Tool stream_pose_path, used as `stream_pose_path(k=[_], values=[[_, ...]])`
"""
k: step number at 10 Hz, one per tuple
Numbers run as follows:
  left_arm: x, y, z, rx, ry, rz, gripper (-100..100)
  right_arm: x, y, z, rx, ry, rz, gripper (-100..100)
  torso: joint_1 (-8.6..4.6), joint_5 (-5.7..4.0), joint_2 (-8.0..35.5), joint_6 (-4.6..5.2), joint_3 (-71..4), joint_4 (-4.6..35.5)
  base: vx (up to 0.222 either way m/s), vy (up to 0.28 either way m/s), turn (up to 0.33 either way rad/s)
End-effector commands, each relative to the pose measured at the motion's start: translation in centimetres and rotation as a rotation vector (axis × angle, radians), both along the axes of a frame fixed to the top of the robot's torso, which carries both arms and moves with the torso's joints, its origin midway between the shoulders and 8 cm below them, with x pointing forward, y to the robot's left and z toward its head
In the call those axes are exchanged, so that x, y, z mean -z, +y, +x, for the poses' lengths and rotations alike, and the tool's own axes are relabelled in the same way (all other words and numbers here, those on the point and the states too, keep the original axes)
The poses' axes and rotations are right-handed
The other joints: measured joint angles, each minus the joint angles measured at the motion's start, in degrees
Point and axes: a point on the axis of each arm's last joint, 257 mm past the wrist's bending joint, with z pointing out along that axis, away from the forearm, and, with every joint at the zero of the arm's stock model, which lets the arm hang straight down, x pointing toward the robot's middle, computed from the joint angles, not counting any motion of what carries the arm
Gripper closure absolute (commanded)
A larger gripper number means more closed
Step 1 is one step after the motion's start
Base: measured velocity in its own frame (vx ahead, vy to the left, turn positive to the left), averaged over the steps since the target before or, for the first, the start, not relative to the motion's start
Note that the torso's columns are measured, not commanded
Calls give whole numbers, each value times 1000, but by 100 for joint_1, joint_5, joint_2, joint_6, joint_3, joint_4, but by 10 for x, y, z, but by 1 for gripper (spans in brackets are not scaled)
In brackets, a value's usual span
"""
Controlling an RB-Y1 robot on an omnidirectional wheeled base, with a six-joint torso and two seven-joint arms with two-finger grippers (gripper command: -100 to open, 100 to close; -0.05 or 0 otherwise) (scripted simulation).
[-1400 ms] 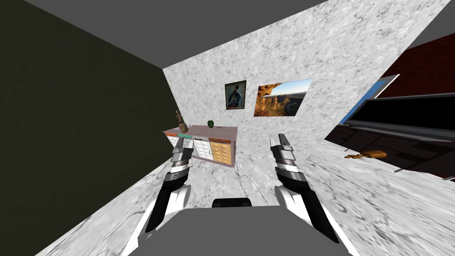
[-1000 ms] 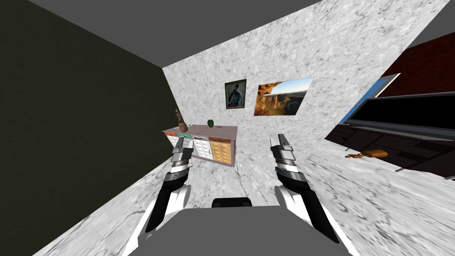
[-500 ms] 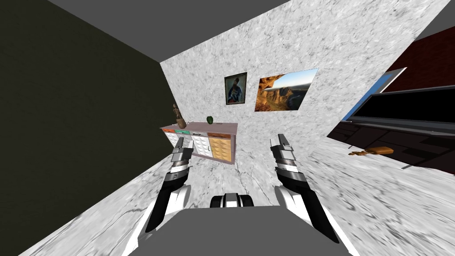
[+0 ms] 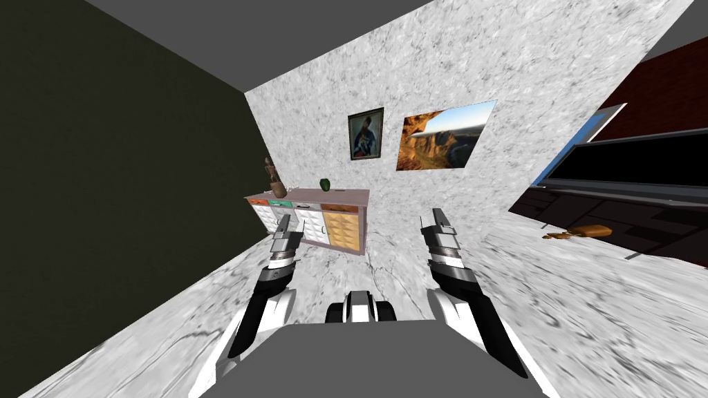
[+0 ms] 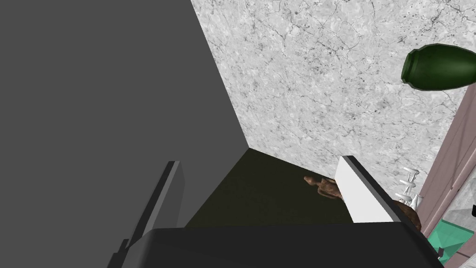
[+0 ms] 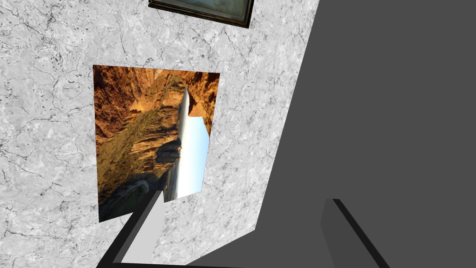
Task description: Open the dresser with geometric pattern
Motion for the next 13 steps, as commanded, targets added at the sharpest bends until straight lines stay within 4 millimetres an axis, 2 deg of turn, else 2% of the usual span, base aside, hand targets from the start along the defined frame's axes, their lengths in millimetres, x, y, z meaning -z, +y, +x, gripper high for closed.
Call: stream_pose_path(k=[1, 13], values=[[16, -4, 6, 11, 9, 40, -100, 0, 0, 0, 0, 0, 0, 0, 2, 0, 8, -1, 3, 3, 94, 16, -48], [90, -9, 20, 16, 35, 105, -100, 0, 0, 0, 0, 0, 0, 0, 4, 1, 9, 0, 4, 4, 100, 10, -42]])
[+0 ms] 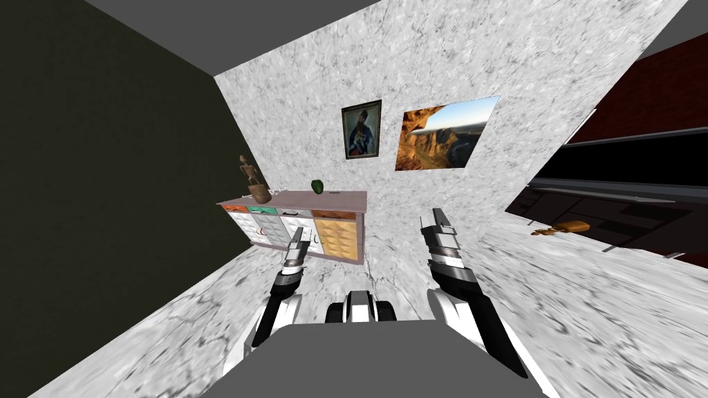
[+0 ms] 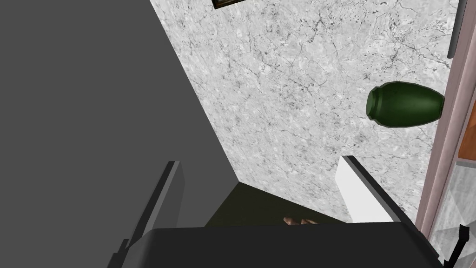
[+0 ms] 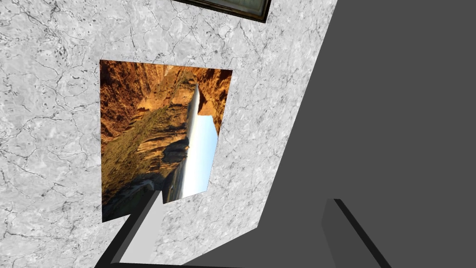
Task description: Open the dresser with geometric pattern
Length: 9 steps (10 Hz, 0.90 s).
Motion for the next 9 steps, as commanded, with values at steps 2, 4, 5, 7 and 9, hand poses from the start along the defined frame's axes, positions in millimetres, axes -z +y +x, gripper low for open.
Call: stream_pose_path(k=[2, 4, 5, 7, 9], values=[[24, -3, 3, -1, 14, 14, -100, 0, 0, 0, 0, 0, 0, 0, 0, 1, 20, 0, 12, 5, 73, 17, -39], [39, -4, 4, 0, 22, 24, -100, 0, 0, 0, 0, 0, 0, 0, -6, -2, 5, 0, 3, 1, 107, 7, -45], [46, -5, 4, 1, 26, 29, -100, 0, 0, 0, 0, 0, 0, 0, -8, -2, 0, 0, -1, 0, 103, 15, -50], [60, -6, 4, 2, 32, 38, -100, 0, 0, 0, 0, 0, 0, 0, 3, 1, 11, -1, 6, 3, 99, 32, -41], [74, -8, 3, 5, 39, 47, -100, 0, 0, 0, 0, 0, 0, 0, -2, 0, 14, 0, 8, 4, 96, 29, -41]])
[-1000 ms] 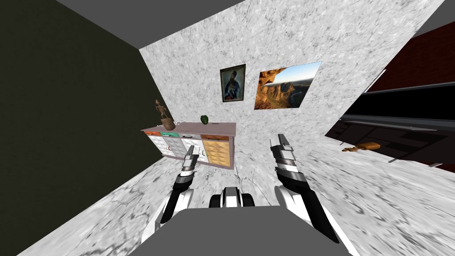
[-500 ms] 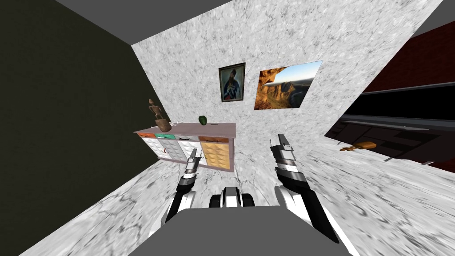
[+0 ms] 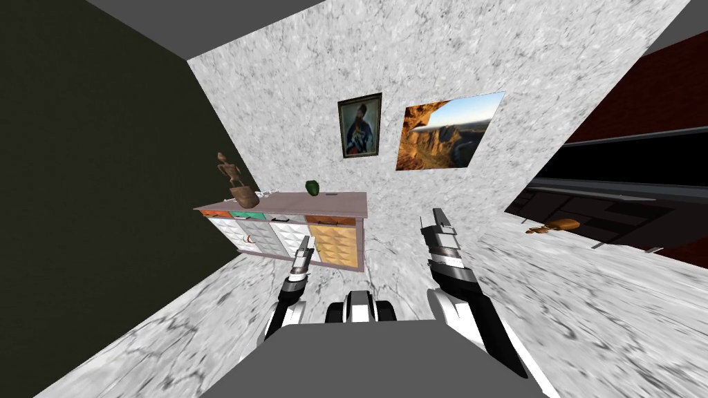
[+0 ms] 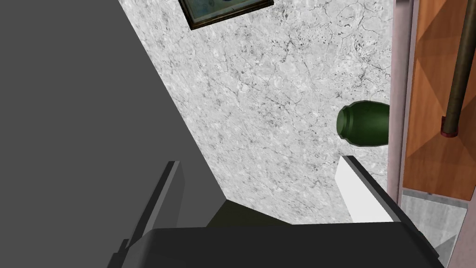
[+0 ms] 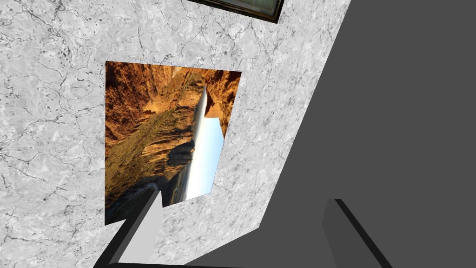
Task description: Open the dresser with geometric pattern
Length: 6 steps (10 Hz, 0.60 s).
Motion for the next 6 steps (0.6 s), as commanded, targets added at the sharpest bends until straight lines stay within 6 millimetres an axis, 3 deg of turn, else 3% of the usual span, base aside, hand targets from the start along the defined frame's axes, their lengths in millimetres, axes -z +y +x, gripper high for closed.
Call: stream_pose_path(k=[1, 6], values=[[17, -3, -2, 4, 4, 14, -100, 0, 0, 0, 0, 0, 0, 0, -4, -1, -7, 0, -4, -1, 104, 5, -44], [50, -7, -6, 12, 25, 40, -100, 0, 0, 0, 0, 0, 0, 0, 7, 2, 1, -1, 0, 0, 96, 18, -38]])
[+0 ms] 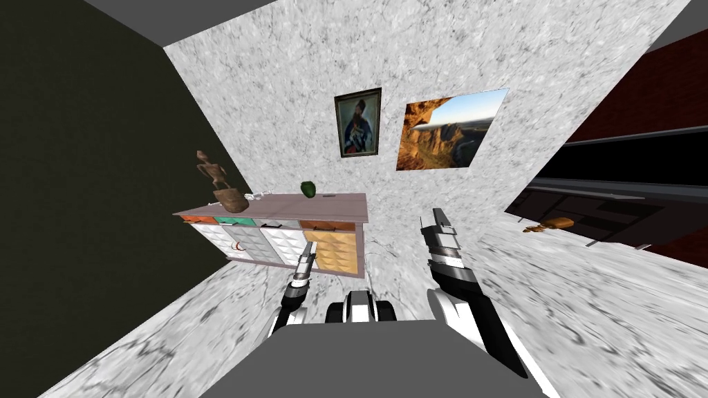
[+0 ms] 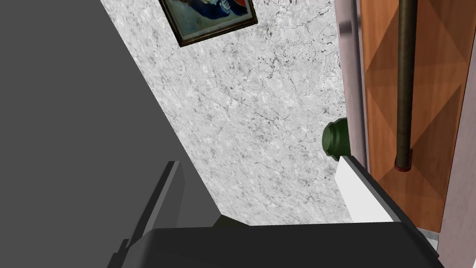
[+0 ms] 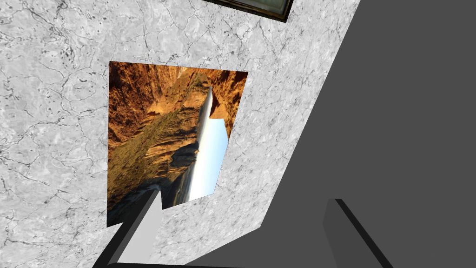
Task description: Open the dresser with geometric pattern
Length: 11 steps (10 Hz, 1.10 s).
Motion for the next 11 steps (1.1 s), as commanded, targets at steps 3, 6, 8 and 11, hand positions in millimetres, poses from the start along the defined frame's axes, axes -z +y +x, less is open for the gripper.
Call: stream_pose_path(k=[3, 6, 8, 11], values=[[29, -4, -6, 5, 20, 16, -100, 0, 0, 0, 0, 0, 0, 0, -15, -4, -15, 1, -8, -3, 99, 17, -39], [46, -8, -10, 8, 31, 21, -100, 0, 0, 0, 0, 0, 0, 0, -7, -2, -8, 1, -3, -1, 87, 19, -34], [58, -14, -15, 11, 31, 18, -100, 0, 0, 0, 0, 0, 0, 0, -8, -2, -1, 1, 0, 0, 86, 26, -40], [75, -20, -19, 9, 49, 7, -100, 0, 0, 0, 0, 0, 0, 0, -13, -4, -1, 0, -1, 0, 84, 21, -26]])
